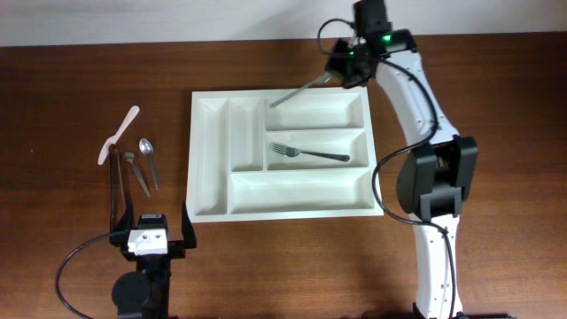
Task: Pack container
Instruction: 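Carry the spoon with the right gripper into the tray's upper compartment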
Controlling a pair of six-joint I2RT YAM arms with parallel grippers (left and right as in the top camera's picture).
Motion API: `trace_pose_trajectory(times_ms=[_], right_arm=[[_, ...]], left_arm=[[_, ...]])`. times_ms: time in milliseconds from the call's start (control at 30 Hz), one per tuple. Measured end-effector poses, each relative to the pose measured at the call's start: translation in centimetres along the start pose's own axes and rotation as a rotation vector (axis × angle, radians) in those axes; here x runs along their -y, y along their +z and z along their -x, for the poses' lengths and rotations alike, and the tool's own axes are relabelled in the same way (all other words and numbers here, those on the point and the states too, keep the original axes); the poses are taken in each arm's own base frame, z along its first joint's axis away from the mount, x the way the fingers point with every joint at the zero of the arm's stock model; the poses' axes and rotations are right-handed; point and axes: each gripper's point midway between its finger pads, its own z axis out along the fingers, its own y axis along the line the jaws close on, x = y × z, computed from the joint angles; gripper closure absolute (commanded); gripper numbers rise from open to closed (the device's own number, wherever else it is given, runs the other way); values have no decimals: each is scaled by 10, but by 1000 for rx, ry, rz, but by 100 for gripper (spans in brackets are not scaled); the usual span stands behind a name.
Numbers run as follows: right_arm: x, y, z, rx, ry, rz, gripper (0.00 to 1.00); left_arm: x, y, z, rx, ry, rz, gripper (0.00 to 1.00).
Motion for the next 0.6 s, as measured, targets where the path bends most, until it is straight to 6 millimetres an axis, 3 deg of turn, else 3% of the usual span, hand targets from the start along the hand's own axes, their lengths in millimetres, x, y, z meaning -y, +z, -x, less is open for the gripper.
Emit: trace_pose_trajectory(times_ms=[100, 400, 600], right_arm=[[7, 1, -12, -29, 16, -59, 96], [42, -6, -14, -62, 75, -157, 96], [49, -8, -25, -103, 86, -193, 96]], left_arm=[[0, 0, 0, 0, 0, 0, 1], [0, 0, 0, 0, 0, 0, 1], [0, 0, 0, 0, 0, 0, 1]])
